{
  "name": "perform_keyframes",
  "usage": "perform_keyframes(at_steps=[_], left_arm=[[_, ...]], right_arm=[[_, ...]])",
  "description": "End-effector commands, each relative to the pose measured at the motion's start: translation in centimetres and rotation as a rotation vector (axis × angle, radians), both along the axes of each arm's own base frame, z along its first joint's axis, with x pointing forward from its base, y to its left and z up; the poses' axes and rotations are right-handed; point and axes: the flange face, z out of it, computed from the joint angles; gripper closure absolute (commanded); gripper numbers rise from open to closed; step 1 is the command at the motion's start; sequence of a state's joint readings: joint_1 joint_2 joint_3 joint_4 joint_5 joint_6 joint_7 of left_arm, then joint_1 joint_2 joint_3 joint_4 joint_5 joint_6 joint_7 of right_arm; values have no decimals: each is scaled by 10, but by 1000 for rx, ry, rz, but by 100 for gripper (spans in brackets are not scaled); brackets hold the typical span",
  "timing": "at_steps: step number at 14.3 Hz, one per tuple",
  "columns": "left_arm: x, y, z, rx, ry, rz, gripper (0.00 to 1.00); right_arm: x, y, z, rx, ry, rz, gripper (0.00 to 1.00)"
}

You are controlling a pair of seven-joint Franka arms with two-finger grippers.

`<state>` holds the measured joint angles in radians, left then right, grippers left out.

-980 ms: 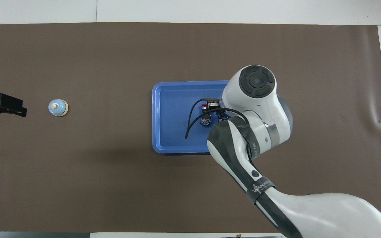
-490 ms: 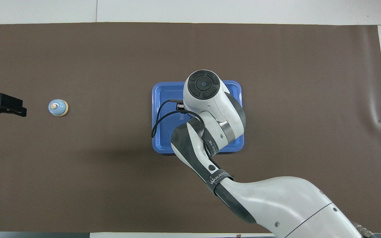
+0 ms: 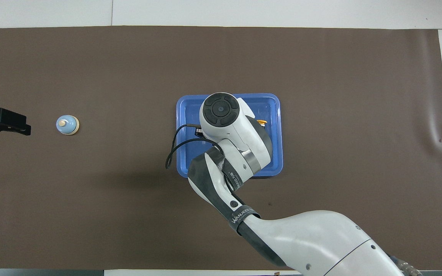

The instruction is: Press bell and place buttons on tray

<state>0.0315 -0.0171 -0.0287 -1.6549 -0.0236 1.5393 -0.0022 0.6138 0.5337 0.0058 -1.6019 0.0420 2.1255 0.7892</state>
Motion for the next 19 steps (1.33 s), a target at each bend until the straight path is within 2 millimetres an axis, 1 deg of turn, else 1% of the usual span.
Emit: perform_keyframes(at_steps=[1, 2, 3, 4, 6, 7, 8, 9, 10, 11, 12, 13, 14, 15, 16, 17, 18, 19], left_arm=[[-2, 1, 5, 18, -13, 2, 0], [-2, 1, 5, 20, -13, 2, 0], [-2, 1, 5, 18, -13, 2, 0], [-3, 1, 6, 20, -14, 2, 0], [-2, 1, 5, 20, -13, 2, 0], [-3, 1, 6, 20, -14, 2, 0], [-2, 0, 5, 18, -13, 0, 0], [-3, 1, 6, 18, -14, 2, 0], [-2, 1, 5, 18, -13, 2, 0], [-3, 1, 6, 20, -14, 0, 0], [-2, 1, 5, 20, -13, 2, 0], [-2, 1, 4, 18, -11, 2, 0], [-3, 1, 6, 20, -14, 0, 0], [-3, 1, 6, 20, -14, 2, 0], [-2, 1, 5, 20, -13, 2, 0], [-2, 1, 5, 20, -13, 2, 0], [-3, 1, 6, 20, -14, 2, 0], [-3, 0, 6, 18, -10, 0, 0]], right_arm=[[-9, 6, -13, 18, -7, -29, 88], [-11, 9, -15, 17, -7, -34, 43], [-11, 12, -12, 18, -7, -34, 7], [-9, 11, -8, 10, 1, -35, 0], [-5, 8, 6, -53, 33, -14, 0], [4, -4, 22, -81, 17, -3, 0], [14, -20, 31, -90, 13, 8, 0], [19, -38, 51, -84, 6, 18, 0], [26, -64, 72, -79, -1, 34, 0], [34, -96, 91, -77, 2, 52, 0], [35, -118, 107, -71, -5, 77, 0], [35, -146, 122, -66, -11, 85, 0], [37, -180, 137, -63, -23, 97, 0], [35, -209, 149, -69, -18, 131, 0], [33, -243, 162, -74, -3, 169, 0], [31, -274, 174, -73, 10, 197, 0], [26, -292, 183, -74, 29, 227, 0], [18, -311, 200, -72, 34, 234, 0]])
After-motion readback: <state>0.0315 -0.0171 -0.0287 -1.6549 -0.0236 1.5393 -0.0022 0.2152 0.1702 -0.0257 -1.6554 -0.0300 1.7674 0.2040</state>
